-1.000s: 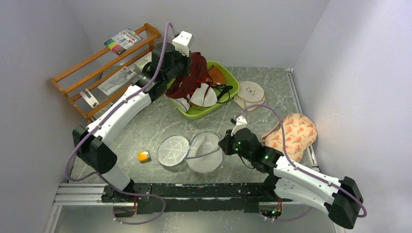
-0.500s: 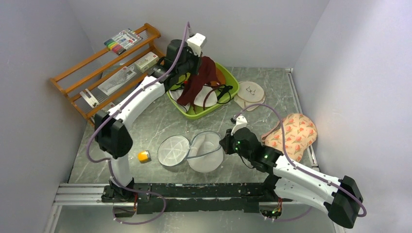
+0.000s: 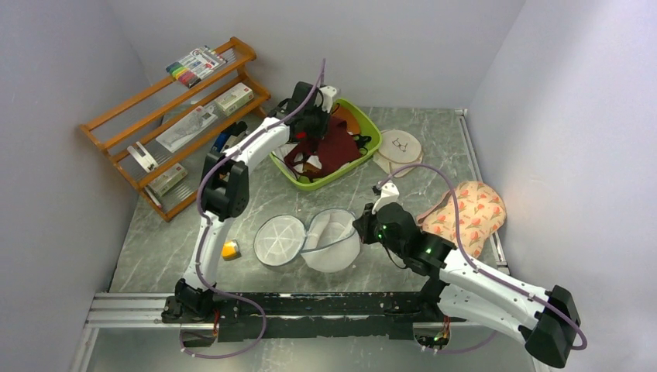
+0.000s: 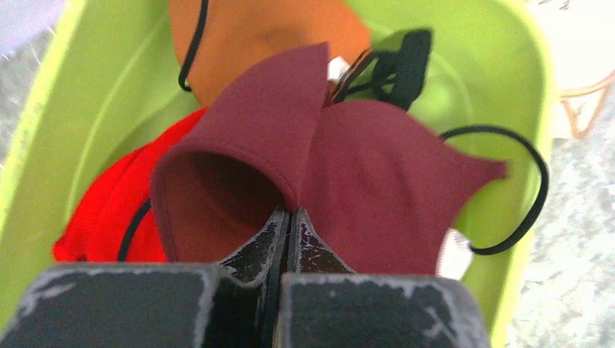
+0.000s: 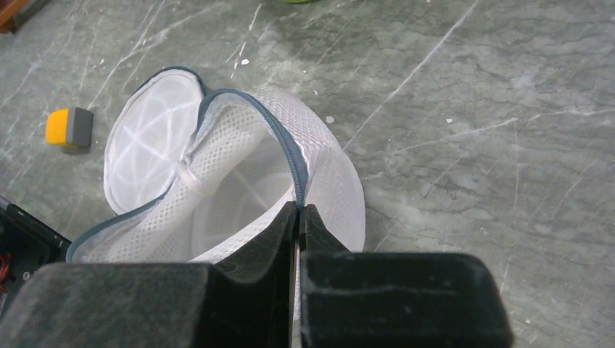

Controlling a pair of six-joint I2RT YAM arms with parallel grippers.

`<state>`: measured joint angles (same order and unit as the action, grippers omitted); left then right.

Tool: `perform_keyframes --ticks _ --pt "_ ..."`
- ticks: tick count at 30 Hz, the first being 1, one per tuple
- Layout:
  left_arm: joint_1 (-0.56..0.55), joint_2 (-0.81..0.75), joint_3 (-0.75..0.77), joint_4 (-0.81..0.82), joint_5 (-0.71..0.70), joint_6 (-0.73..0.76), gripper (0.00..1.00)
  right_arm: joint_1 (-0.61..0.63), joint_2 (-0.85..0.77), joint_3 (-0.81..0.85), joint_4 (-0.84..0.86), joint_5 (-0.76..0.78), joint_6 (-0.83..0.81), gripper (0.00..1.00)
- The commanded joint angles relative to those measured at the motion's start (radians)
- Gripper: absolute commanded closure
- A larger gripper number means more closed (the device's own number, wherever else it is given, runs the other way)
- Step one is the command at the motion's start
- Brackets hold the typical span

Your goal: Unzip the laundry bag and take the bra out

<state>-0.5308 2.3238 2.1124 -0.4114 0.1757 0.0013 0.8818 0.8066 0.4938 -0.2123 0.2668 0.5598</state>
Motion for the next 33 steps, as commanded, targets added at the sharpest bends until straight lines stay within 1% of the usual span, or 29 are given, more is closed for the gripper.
perform_keyframes --ticks 1,7,11,12,13,15,17,20,23,28,31,32,33 --pt "0.036 0.06 -0.016 -0.017 0.063 0.0 0.93 -0.002 -0.012 0.024 -0.014 0.035 -0.008 1.0" --pt "0.067 0.125 0.04 -0.071 0.101 -0.034 0.93 -0.003 -0.009 0.03 -0.031 0.041 -0.016 1.0" --pt "0.068 0.088 0.035 -0.082 0.126 -0.064 0.91 -0.003 0.0 0.029 -0.013 0.036 -0.017 1.0" --pt "0.068 0.07 0.025 -0.081 0.123 -0.071 0.88 -0.003 0.006 0.03 -0.008 0.031 -0.017 1.0" --pt "0.068 0.049 0.016 -0.083 0.124 -0.072 0.8 -0.003 0.014 0.031 -0.004 0.025 -0.017 1.0" --pt "0.068 0.014 0.009 -0.094 0.152 -0.061 0.63 -0.003 0.031 0.033 0.003 0.015 -0.015 1.0" --pt "0.068 -0.02 0.013 -0.115 0.165 -0.055 0.54 -0.003 0.044 0.035 0.011 0.007 -0.015 1.0" --pt "0.068 -0.092 -0.004 -0.135 0.146 -0.051 0.47 -0.003 0.058 0.037 0.022 -0.002 -0.015 1.0" --pt "0.068 -0.194 -0.088 -0.116 0.14 -0.058 0.41 -0.003 0.065 0.041 0.029 -0.004 -0.015 1.0" --pt "0.068 -0.369 -0.266 -0.055 0.181 -0.094 0.35 -0.003 0.07 0.036 0.04 -0.01 -0.009 1.0" --pt "0.068 -0.408 -0.308 -0.066 0.188 -0.112 0.35 -0.003 0.064 0.024 0.053 -0.012 -0.005 1.0" --pt "0.068 -0.421 -0.319 -0.07 0.199 -0.117 0.32 -0.003 0.063 0.02 0.056 -0.014 -0.004 1.0" --pt "0.068 -0.441 -0.348 -0.058 0.221 -0.128 0.26 -0.004 0.062 0.018 0.058 -0.016 -0.003 1.0"
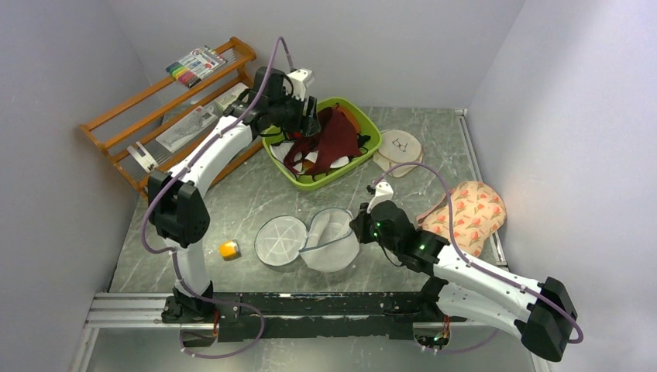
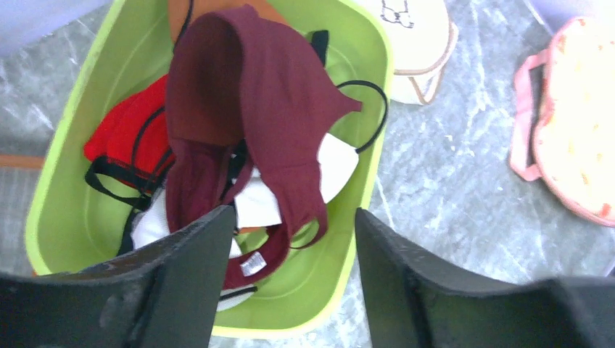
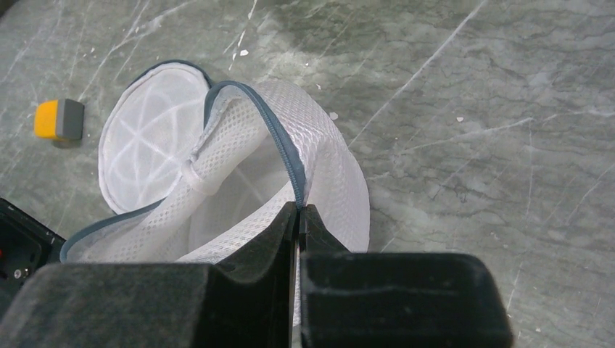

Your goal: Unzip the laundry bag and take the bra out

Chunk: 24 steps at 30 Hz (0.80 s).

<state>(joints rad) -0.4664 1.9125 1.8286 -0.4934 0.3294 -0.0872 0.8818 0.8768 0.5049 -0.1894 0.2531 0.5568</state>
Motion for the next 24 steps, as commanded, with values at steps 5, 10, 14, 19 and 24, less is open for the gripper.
perform_keyframes --ticks 5,10,14,19,24 --pt "0.003 -0.221 -0.383 0.205 0.18 -0.122 0.15 -0.004 -0.018 0.005 0.03 0.0 -0.006 1.0" --pt "0.003 -0.426 -0.719 0.277 0.168 -0.175 0.16 -0.004 -0.05 -0.01 0.02 0.068 0.0 1.0" --pt "0.003 -0.576 -0.873 0.233 0.133 -0.178 0.16 -0.004 -0.088 -0.021 -0.04 0.174 0.036 1.0" --pt "0.003 -0.717 -1.018 0.188 0.038 -0.205 0.17 -0.004 -0.182 -0.068 -0.004 0.171 0.006 0.94" --pt "0.003 -0.776 -1.165 0.275 0.026 -0.353 0.24 -0.006 -0.118 -0.048 0.079 0.062 -0.083 0.87"
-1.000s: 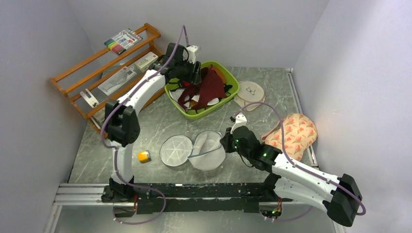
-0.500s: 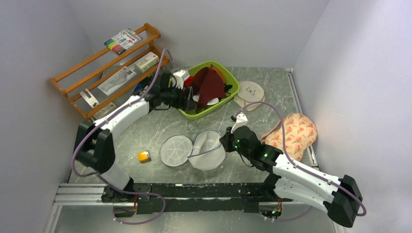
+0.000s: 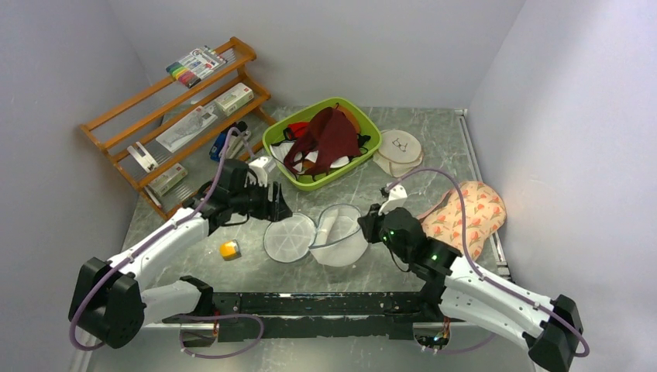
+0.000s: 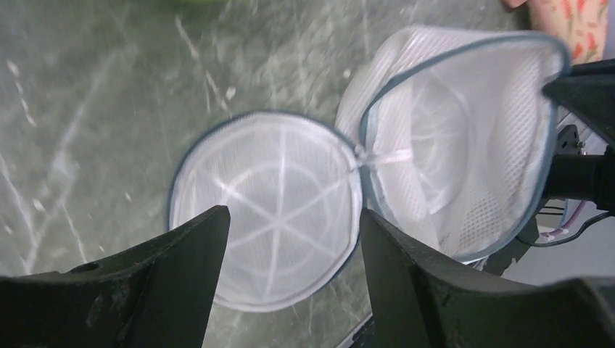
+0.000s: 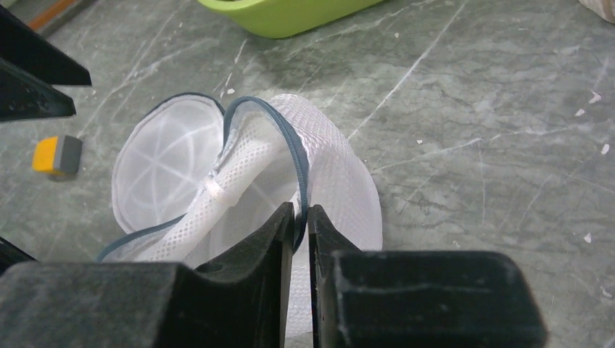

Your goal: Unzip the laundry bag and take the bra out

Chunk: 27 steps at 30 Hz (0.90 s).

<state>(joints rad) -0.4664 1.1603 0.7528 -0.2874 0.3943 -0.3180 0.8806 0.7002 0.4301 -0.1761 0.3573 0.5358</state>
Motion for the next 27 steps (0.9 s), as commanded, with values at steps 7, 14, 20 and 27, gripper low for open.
perform_keyframes --ticks 7,14,20,27 --pt "0.003 -0.102 -0.226 0.085 -0.205 -0.275 0.3 -0.005 0.11 0.057 0.029 -0.057 -0.067 0.88" --pt "0.003 -0.136 -0.284 0.015 -0.345 -0.425 0.39 -0.004 0.074 0.04 0.022 -0.045 -0.042 0.81" --pt "0.003 -0.144 -0.311 0.036 -0.36 -0.427 0.46 -0.005 0.073 0.037 0.014 -0.037 -0.033 0.78" --pt "0.003 -0.02 -0.257 0.006 -0.4 -0.357 0.55 -0.005 0.052 0.042 -0.003 -0.033 -0.034 0.76"
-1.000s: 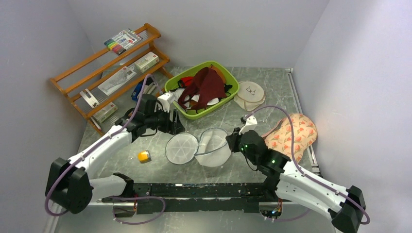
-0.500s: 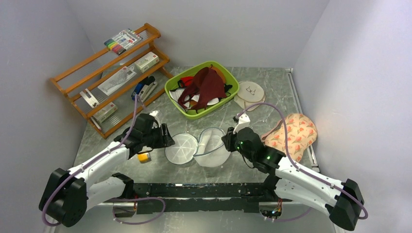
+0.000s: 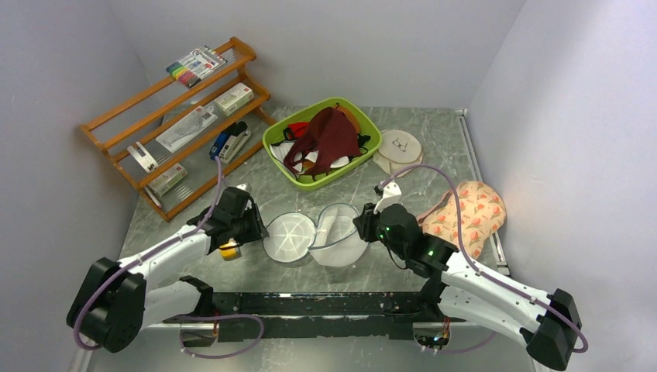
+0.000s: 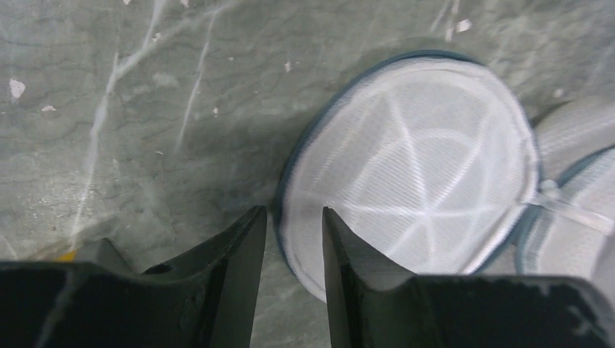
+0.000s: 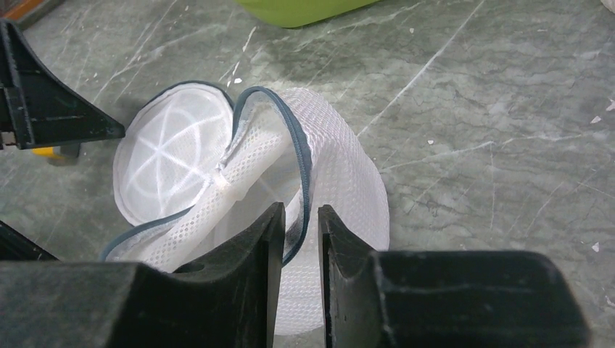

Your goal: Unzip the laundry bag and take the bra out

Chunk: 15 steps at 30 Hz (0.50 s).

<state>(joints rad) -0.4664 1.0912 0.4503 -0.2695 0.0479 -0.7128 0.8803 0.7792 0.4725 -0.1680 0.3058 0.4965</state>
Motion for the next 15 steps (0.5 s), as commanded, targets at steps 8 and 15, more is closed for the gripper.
perform_keyframes --ticks 8,15 --pt "-0.052 0.132 0.087 -0.036 -0.08 0.093 0.55 -0.004 -0.05 -0.007 -0.017 0.021 0.018 0.75" --pt "-0.179 0.2 0.154 -0.127 -0.251 0.078 0.59 -0.004 -0.044 0.003 -0.008 0.018 0.011 0.75"
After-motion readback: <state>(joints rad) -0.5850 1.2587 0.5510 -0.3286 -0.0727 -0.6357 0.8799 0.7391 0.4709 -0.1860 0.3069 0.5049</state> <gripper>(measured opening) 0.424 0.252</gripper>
